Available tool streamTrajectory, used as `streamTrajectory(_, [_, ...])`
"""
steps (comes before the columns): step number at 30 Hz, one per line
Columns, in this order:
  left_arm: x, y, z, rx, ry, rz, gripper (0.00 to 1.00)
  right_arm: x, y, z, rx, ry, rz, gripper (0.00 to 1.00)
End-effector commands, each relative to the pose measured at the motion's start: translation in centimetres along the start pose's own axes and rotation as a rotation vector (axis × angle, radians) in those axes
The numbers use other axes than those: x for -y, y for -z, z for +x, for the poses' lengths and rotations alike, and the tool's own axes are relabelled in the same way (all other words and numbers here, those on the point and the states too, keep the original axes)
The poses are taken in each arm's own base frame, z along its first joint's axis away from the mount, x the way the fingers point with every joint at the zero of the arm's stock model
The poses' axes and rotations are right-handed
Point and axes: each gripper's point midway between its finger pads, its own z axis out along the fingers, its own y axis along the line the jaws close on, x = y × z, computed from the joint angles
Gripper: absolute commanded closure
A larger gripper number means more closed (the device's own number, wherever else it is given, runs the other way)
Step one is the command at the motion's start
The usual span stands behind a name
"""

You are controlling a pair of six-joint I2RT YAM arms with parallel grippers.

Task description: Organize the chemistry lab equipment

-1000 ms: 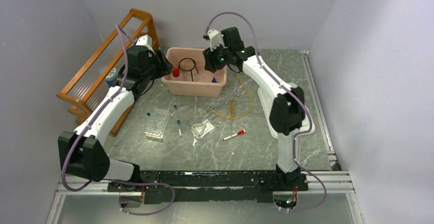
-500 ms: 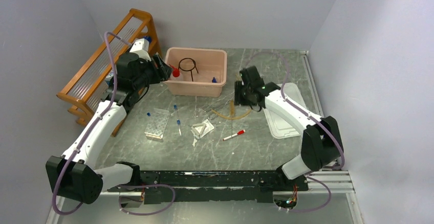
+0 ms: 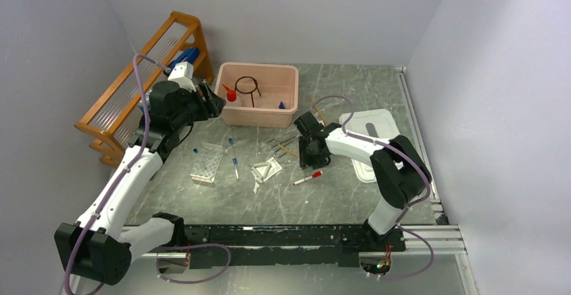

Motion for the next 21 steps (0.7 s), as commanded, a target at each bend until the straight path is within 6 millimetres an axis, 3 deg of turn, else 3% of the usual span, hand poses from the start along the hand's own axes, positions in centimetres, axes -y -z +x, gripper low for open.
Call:
streamTrajectory(1, [-0.4, 0.9, 0.7, -0.007, 0.017, -0.011, 0.35, 0.6, -0.3, -1.2, 0.045, -0.038, 0.086, 0.58])
streamTrajectory(5, [-0.6, 1.1, 1.4, -0.016, 0.027, -0.014, 0.36, 1.0, -1.0, -1.0, 0.044, -0.027, 0.12, 0.67])
streamTrajectory(10, [-0.6, 1.5, 1.6, -0.018, 0.034, -0.014, 0.36, 1.1, -1.8, -1.5, 0.073, -0.025, 0.137, 0.97])
streamTrajectory(12, [-0.5, 1.7, 1.6, -0.016, 0.031, -0.01, 0.36, 1.0, -1.4, -2.5, 0.111, -0.027, 0.136, 1.0])
streamTrajectory(15, [-0.4, 2.1, 1.3, -0.014, 0.023, -0.008, 0.36, 0.4, 0.5, -4.8, 0.206, -0.037, 0.113, 1.0])
streamTrajectory(21, [-0.7, 3.1, 0.8, -0.009, -0.008, -0.033, 0.37, -0.5, 7.8, -9.9, 0.425, -0.071, 0.061, 1.0])
